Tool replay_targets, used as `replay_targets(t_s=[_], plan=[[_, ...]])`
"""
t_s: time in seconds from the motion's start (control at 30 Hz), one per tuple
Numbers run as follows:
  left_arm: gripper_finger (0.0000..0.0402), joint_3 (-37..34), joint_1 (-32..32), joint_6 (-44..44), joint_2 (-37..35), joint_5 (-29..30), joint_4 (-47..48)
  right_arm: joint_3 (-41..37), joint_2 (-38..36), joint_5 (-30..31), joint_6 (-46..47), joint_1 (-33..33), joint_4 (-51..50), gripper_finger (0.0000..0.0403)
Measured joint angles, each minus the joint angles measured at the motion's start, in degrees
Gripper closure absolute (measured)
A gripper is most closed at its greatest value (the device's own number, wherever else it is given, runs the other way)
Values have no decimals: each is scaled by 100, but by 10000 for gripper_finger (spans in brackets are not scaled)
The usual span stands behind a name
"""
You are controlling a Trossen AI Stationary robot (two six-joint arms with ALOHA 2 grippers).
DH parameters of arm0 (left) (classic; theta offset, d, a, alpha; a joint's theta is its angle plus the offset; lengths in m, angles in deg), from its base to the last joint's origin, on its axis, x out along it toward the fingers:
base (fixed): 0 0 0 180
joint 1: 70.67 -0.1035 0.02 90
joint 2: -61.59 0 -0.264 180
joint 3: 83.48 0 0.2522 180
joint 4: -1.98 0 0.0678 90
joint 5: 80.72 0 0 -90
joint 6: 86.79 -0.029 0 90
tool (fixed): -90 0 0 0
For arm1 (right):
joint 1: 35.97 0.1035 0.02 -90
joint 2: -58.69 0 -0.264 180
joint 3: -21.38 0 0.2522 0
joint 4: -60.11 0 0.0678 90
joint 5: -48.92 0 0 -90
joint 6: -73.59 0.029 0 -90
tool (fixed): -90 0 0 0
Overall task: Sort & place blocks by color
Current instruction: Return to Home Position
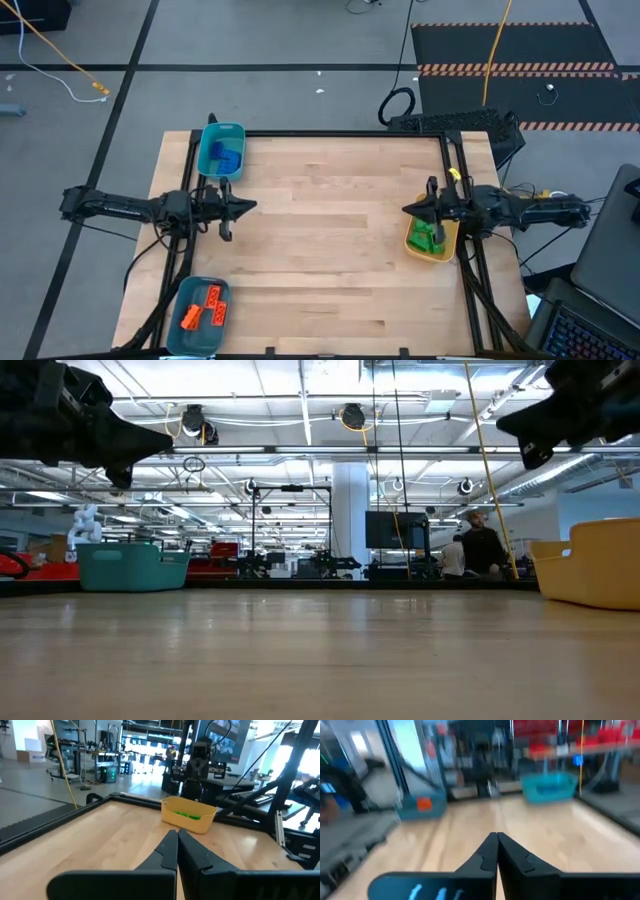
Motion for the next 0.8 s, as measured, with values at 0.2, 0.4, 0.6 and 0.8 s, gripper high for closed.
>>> replay_targets(t_s=[0.2, 0.4, 0.6, 0.8], plan=[[401, 2, 0, 312, 21, 336, 624, 1234, 2007, 146, 53, 0, -1285, 403], [401, 2, -1, 319, 87, 811, 739, 2796, 4455, 113, 131, 0, -3184, 403], [401, 2, 0, 244, 83, 813, 630, 3742, 5986, -109, 284, -2, -4556, 403], [401, 2, 0, 246, 83, 813, 641, 3804, 6647, -616, 579, 0, -5005, 403]])
